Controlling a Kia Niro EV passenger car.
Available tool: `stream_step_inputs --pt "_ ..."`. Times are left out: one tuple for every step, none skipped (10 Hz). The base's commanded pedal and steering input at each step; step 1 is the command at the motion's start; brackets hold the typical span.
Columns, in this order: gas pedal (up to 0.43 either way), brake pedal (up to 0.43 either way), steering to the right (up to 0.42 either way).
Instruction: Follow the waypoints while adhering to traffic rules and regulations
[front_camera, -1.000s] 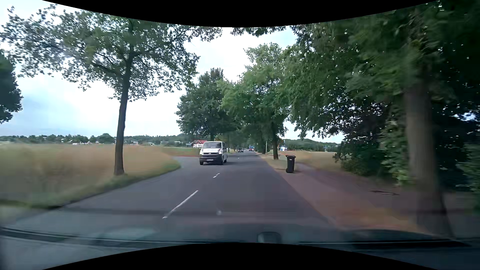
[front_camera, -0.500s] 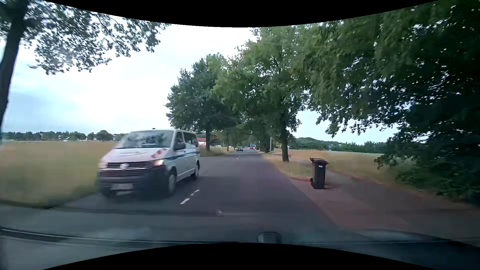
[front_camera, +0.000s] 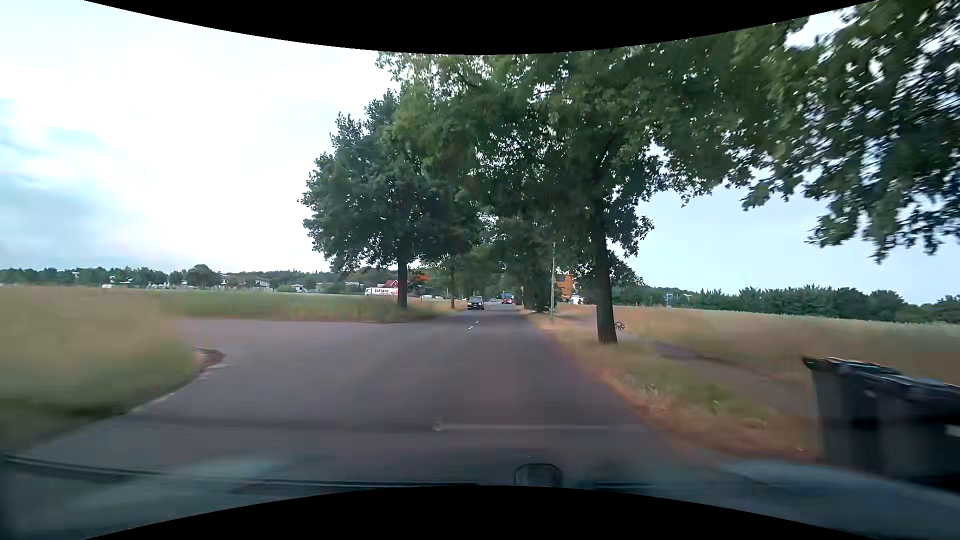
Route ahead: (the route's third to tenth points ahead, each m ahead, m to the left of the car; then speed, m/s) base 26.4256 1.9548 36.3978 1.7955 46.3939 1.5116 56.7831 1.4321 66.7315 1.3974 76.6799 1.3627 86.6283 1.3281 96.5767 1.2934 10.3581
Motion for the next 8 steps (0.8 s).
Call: stream_step_inputs --pt "0.169 0.000 0.001" --pt "0.157 0.000 0.001" --pt "0.150 0.000 0.001" --pt "0.150 0.000 0.001" --pt "0.150 0.000 0.001" --pt "0.138 0.000 0.002" --pt "0.130 0.000 0.002" --pt "0.118 0.000 0.002"
